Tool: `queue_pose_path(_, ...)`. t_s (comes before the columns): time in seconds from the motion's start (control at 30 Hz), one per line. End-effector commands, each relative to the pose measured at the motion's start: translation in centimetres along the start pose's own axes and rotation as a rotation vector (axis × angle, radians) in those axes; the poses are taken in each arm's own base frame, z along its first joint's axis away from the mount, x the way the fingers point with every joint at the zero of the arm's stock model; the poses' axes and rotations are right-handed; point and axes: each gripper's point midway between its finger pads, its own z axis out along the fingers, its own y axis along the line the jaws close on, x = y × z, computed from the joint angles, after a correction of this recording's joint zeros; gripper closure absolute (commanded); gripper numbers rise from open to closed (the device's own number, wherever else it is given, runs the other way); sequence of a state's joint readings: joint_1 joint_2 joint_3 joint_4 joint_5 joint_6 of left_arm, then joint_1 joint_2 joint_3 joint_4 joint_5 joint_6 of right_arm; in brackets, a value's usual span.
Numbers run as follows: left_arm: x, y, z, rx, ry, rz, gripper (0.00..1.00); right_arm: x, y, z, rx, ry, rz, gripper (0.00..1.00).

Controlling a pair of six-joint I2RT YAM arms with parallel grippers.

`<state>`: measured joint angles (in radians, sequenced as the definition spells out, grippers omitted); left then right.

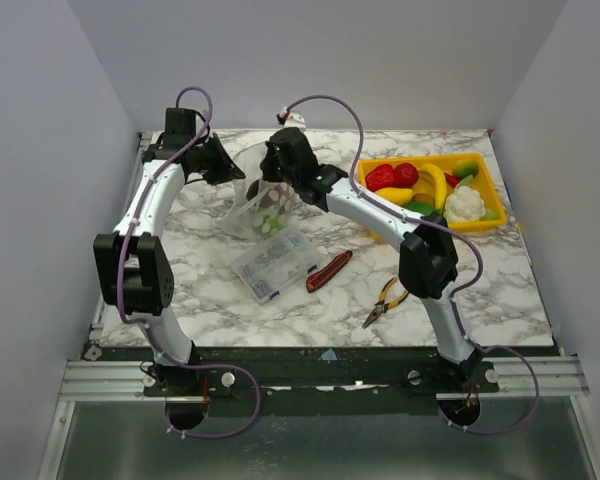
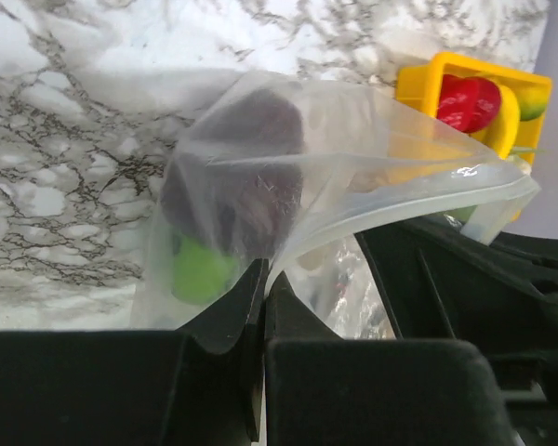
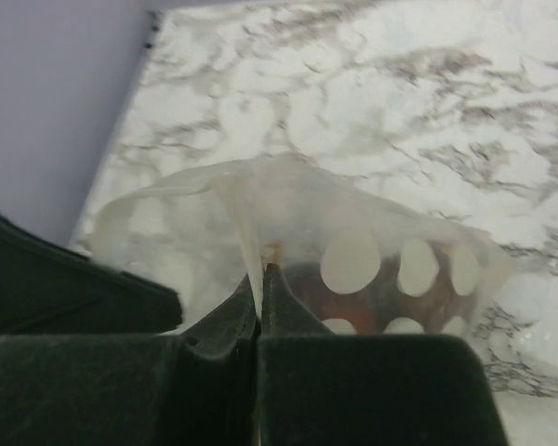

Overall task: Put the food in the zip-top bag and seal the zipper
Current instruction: Adjust the zipper food storage bag at the center of the board.

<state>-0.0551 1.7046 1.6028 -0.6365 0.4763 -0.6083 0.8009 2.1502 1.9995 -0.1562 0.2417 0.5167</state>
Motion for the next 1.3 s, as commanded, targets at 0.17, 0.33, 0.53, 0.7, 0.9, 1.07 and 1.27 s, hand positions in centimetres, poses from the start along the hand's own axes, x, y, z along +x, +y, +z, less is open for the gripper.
queue_pose_path(0.17,-3.1,-6.2,-4.3,0.164,-0.061,0.032,1.00,-6.4,1.4,-2.9,-0.065,-0.077,0.057,1.00)
queue_pose_path(0.33,-2.7,-7.5,-6.8,0.192,-0.093,0.068,1.00,-6.7,2.1,-5.0,-0.117,-0.100,0.174,1.00)
queue_pose_path(0.53,-0.2,-2.5,-2.4,0.098,0.006,0.019,1.00,-2.2,-1.1,-3.1,-0.051,-0.083,0.220,1.00)
queue_pose_path(0.7,0.3,-0.7,-0.4,0.075,0.064,-0.017,1.00,2.6,-4.3,0.2,0.038,0.041,0.177,1.00)
queue_pose_path(0.9,-2.7,-5.5,-4.6,0.154,-0.044,0.046,1.00,-1.0,-2.0,-1.0,-0.021,0.018,0.157,1.00)
queue_pose_path(1.07,-3.0,-7.0,-6.3,0.197,-0.078,0.072,1.00,-3.1,0.3,-3.3,-0.121,-0.013,0.259,1.00)
queue_pose_path(1.27,-1.0,-2.7,-2.7,0.113,0.004,0.028,1.00,0.8,-1.8,-2.5,-0.082,0.016,0.322,1.00)
